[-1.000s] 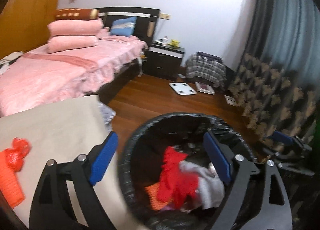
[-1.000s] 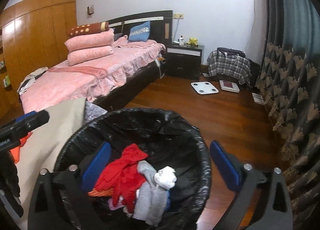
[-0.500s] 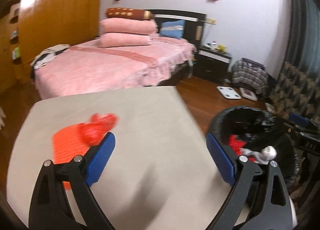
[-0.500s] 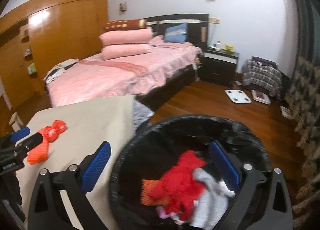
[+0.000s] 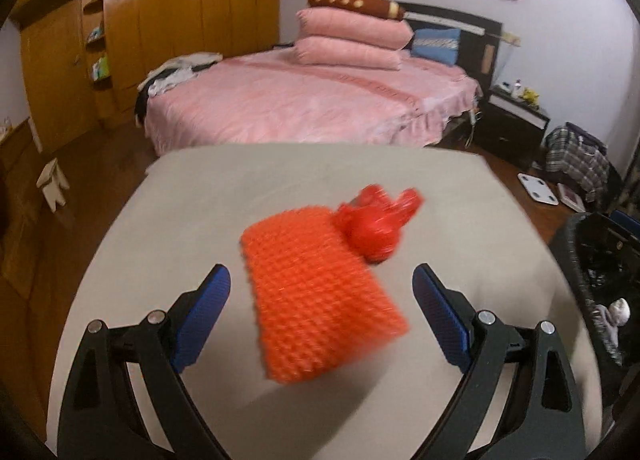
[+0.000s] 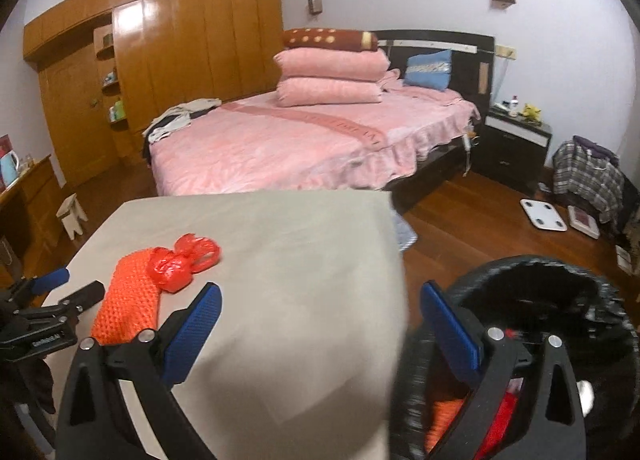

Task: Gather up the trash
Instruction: 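Move both grippers back to the table and grasp the orange knit pad with the left gripper, then grasp the red plastic bag with the right gripper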

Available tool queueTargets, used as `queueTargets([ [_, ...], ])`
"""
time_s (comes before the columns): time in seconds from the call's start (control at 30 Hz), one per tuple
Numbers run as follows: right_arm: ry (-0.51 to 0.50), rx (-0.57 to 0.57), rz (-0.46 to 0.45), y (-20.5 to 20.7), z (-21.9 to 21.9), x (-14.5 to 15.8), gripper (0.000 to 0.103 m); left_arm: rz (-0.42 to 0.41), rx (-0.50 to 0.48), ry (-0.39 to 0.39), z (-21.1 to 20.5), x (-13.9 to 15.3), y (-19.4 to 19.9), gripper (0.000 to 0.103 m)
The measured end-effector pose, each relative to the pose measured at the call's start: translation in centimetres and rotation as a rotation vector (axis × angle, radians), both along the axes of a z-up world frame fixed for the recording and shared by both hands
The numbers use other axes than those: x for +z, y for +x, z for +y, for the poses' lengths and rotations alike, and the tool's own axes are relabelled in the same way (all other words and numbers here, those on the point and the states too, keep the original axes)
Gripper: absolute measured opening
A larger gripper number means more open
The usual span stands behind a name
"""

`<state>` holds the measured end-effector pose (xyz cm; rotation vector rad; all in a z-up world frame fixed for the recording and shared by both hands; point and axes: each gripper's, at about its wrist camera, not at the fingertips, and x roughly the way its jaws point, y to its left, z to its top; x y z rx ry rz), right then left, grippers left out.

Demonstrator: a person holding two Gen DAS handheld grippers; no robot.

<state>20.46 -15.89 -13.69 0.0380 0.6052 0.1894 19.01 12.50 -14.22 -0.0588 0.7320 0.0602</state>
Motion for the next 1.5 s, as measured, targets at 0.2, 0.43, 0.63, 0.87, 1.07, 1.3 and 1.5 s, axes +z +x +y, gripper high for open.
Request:
queueTargets([
  [0.2, -0.022, 0.027, 0.027, 2.0, 2.7, -1.9, 0.097, 0.058, 0.026, -0.035, 1.7, -2.4, 2.1, 0.09],
  [0.43, -0.036, 0.04, 0.055, 3.4, 3.7, -3.3, 0.097, 0.111, 0.015, -0.069, 1.8, -4.5, 3.5, 0.084],
  [0.63, -0.039, 0.051, 0.071, 3.9, 4.2, -4.0, 0.097, 0.153, -0.01, -0.114, 1.6, -5.6, 4.1, 0.067],
  [0.87, -0.051, 0.066, 0.083, 3.9, 5.4, -4.5, 0.097, 0.142, -0.068, -0.136, 0.7, -5.5, 4.1, 0.029],
  [1.07, -0.062, 0.087, 0.081, 3.8, 6.3, -4.4, 0.097, 0.099, -0.041, -0.184, 1.6, -4.2, 3.2, 0.026],
  [1.3, -0.057, 0.11, 0.072, 4.4, 7.4, -4.1, 0.097, 0.058, -0.007, -0.134, 3.3, -2.6, 2.6, 0.026],
  [1.5, -0.05, 0.148, 0.059, 5.2, 9.8, -3.7, 0.097, 0.052, 0.031, -0.112, 5.0, -2.4, 2.8, 0.026],
])
